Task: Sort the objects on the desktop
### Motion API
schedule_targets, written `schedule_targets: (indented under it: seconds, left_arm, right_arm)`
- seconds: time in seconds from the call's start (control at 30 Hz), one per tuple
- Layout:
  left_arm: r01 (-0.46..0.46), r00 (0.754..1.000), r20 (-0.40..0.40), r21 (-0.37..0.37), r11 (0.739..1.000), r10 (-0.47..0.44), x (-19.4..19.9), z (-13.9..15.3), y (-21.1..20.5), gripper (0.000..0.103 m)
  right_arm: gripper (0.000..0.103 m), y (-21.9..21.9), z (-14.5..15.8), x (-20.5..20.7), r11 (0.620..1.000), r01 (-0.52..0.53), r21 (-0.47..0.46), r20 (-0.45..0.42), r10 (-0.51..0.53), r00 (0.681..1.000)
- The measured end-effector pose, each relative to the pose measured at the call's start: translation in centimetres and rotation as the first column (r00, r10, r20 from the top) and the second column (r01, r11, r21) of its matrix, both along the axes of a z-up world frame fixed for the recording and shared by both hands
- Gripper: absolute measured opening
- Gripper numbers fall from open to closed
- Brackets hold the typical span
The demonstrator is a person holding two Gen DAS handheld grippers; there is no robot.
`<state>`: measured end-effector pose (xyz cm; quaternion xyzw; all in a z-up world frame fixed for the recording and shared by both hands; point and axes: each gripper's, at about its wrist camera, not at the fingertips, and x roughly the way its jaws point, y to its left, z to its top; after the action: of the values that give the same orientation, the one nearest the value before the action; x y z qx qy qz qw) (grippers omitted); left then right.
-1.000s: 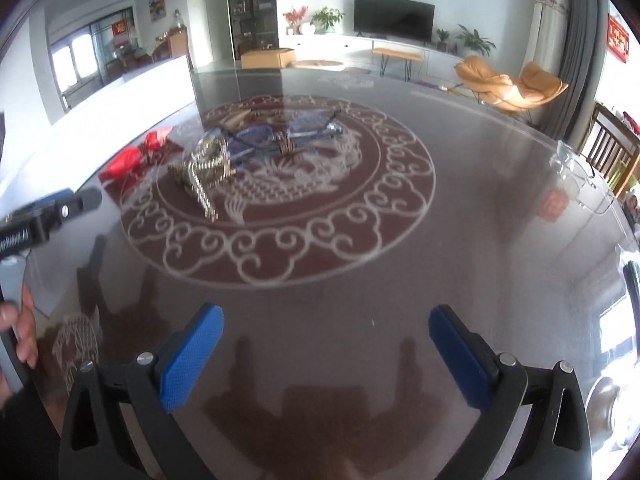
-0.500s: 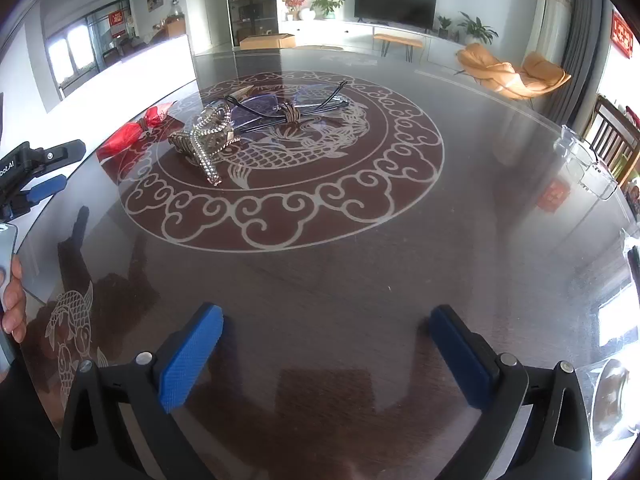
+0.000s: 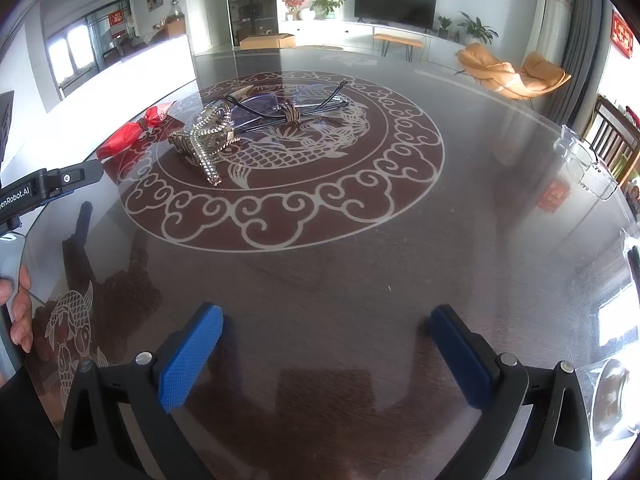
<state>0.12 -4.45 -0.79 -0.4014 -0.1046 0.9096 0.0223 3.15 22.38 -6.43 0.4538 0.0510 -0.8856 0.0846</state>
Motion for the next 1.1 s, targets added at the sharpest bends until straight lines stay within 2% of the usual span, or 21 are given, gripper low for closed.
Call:
schedule_targets:
  seconds: [1.1]
  left_arm:
    - [0.002,1.0,0.013,0.011,1.0,-0.002,-0.12,-0.15,-0.24,0.103]
  right_arm:
    - [0.103,0.08,0.06,0.09,1.0,0.0,0.001,0.001,0.0,1.0]
